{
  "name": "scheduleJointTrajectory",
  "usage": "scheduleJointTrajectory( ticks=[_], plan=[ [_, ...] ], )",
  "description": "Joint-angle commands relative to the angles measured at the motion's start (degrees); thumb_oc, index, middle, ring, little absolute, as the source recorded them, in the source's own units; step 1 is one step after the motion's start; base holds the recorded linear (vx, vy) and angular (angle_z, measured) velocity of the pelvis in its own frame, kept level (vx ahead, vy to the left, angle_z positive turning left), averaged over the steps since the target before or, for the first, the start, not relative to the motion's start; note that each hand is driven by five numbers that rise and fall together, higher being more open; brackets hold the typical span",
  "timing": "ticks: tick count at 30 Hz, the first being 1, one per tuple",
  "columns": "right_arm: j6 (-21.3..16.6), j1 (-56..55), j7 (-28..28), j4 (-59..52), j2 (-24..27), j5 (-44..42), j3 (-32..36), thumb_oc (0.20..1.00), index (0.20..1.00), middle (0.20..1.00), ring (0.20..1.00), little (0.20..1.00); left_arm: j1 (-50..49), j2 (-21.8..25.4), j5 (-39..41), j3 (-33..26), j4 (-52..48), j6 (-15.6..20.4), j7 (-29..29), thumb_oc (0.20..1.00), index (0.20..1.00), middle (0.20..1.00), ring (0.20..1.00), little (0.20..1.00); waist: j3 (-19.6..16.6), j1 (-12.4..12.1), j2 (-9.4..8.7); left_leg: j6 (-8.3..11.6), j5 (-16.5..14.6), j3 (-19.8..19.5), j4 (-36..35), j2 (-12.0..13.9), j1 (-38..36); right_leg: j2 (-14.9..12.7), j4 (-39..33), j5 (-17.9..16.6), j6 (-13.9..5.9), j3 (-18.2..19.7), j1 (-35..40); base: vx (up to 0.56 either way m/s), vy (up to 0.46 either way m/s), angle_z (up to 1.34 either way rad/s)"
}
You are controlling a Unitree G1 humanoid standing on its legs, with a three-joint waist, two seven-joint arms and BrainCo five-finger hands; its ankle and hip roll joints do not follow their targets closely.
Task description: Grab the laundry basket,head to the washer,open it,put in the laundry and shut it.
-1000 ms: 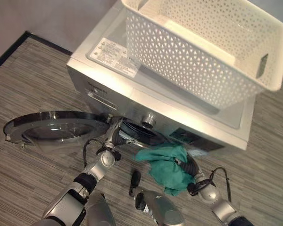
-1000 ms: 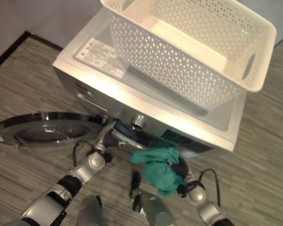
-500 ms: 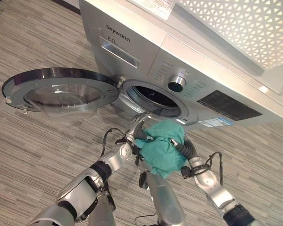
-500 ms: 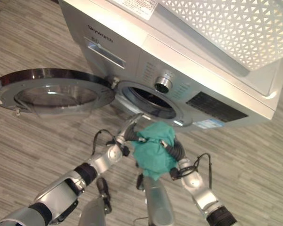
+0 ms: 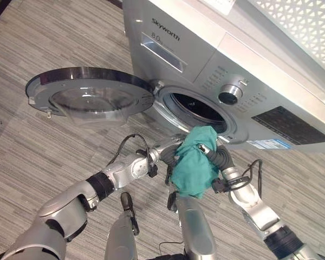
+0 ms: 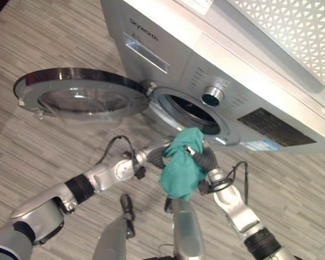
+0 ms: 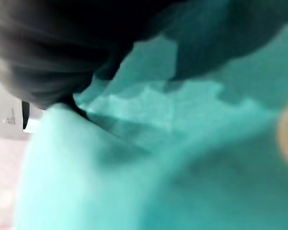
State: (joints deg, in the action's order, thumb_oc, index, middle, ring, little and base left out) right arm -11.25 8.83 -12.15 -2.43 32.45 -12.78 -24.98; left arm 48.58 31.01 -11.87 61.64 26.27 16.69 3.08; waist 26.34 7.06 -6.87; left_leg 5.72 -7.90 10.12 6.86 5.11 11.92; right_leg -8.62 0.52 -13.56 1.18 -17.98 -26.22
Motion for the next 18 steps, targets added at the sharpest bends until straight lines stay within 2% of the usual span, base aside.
scheduleJointTrajectory(
  ticks=[1,6,8,9,11,12,13,14,18],
  plan=[
    [-4.7,2.7,1.4,-8.9,3.6,-2.9,1.7,0.200,0.200,0.200,0.200,0.200,-0.6,-0.9,-3.3,3.3,-4.1,5.5,-5.6,1.000,1.000,1.000,1.000,1.000,-1.3,0.5,1.38,-0.97,0.7,-0.5,0.5,2.7,2.7,-4.5,6.0,5.2,-11.61,4.6,0.9,0.00,0.004,0.09],
    [-4.4,2.9,2.4,-10.1,4.7,-3.6,1.8,0.200,0.200,0.200,0.200,0.200,-1.0,2.0,-6.6,5.8,-5.5,6.2,-7.6,1.000,1.000,1.000,1.000,1.000,-1.0,0.4,2.06,-0.98,0.7,-1.1,1.0,3.0,3.2,-4.3,6.2,5.5,-11.59,4.8,0.6,0.00,0.000,0.01],
    [-4.3,2.8,2.7,-10.5,5.0,-3.6,2.2,0.200,0.200,0.200,0.200,0.200,-1.5,1.7,-7.8,6.0,-5.0,5.9,-7.9,1.000,1.000,1.000,1.000,1.000,-1.3,0.6,2.06,-0.98,1.1,-1.2,0.5,3.0,3.3,-4.3,6.2,5.5,-11.50,4.8,0.4,-0.04,-0.008,0.01],
    [-4.3,2.9,2.8,-11.1,5.1,-3.7,2.4,0.200,0.200,0.200,0.200,0.200,-1.9,0.8,-9.5,6.0,-4.1,5.5,-7.8,1.000,1.000,1.000,1.000,1.000,-1.1,0.8,1.77,-1.10,2.2,-0.5,0.6,2.8,3.9,-4.6,6.2,4.6,-10.77,4.1,-0.1,0.01,0.003,0.05],
    [-4.2,3.1,2.9,-11.3,5.1,-3.5,2.5,0.200,0.200,0.200,0.200,0.200,-2.1,0.2,-10.3,5.9,-3.6,5.4,-7.6,1.000,1.000,1.000,1.000,1.000,-1.5,0.7,2.25,-0.98,1.1,-1.3,0.3,3.1,3.4,-4.0,6.2,5.7,-11.45,5.0,0.1,0.01,0.003,0.04],
    [-4.3,3.1,2.9,-11.5,5.2,-3.3,2.6,0.200,0.200,0.200,0.200,0.200,-2.4,-0.2,-10.8,5.6,-3.3,5.4,-7.3,1.000,1.000,1.000,1.000,1.000,-1.3,0.8,1.87,-1.12,2.2,-0.6,0.5,2.9,3.9,-4.4,6.2,4.8,-10.73,4.2,-0.3,0.00,0.000,0.00],
    [-4.3,3.1,2.8,-11.4,5.0,-3.3,2.7,0.200,0.200,0.200,0.200,0.200,-2.9,-0.8,-11.3,5.1,-2.8,5.4,-6.8,1.000,1.000,1.000,1.000,1.000,-1.7,0.7,2.31,-1.01,1.0,-1.3,0.3,3.1,3.5,-3.9,6.2,5.8,-11.37,5.1,0.1,-0.08,-0.020,0.01],
    [-4.4,3.0,2.7,-11.5,5.0,-3.2,2.9,0.200,0.200,0.200,0.200,0.200,-3.4,-1.3,-11.7,4.5,-2.6,5.3,-6.2,1.000,1.000,1.000,1.000,1.000,-1.4,0.8,1.90,-1.15,2.1,-0.6,0.5,2.9,4.0,-4.4,6.2,4.8,-10.62,4.3,-0.3,0.00,0.000,0.00],
    [-4.8,3.4,1.9,-11.8,4.7,-2.3,3.0,0.200,0.200,0.200,0.200,0.200,-5.3,-2.7,-16.1,2.2,-0.5,5.1,-1.4,1.000,1.000,1.000,1.000,1.000,-1.7,0.7,1.79,-1.14,2.3,-0.6,0.4,3.0,4.2,-4.3,6.2,4.8,-10.52,4.3,-0.8,-0.02,-0.006,0.00]
  ],
)
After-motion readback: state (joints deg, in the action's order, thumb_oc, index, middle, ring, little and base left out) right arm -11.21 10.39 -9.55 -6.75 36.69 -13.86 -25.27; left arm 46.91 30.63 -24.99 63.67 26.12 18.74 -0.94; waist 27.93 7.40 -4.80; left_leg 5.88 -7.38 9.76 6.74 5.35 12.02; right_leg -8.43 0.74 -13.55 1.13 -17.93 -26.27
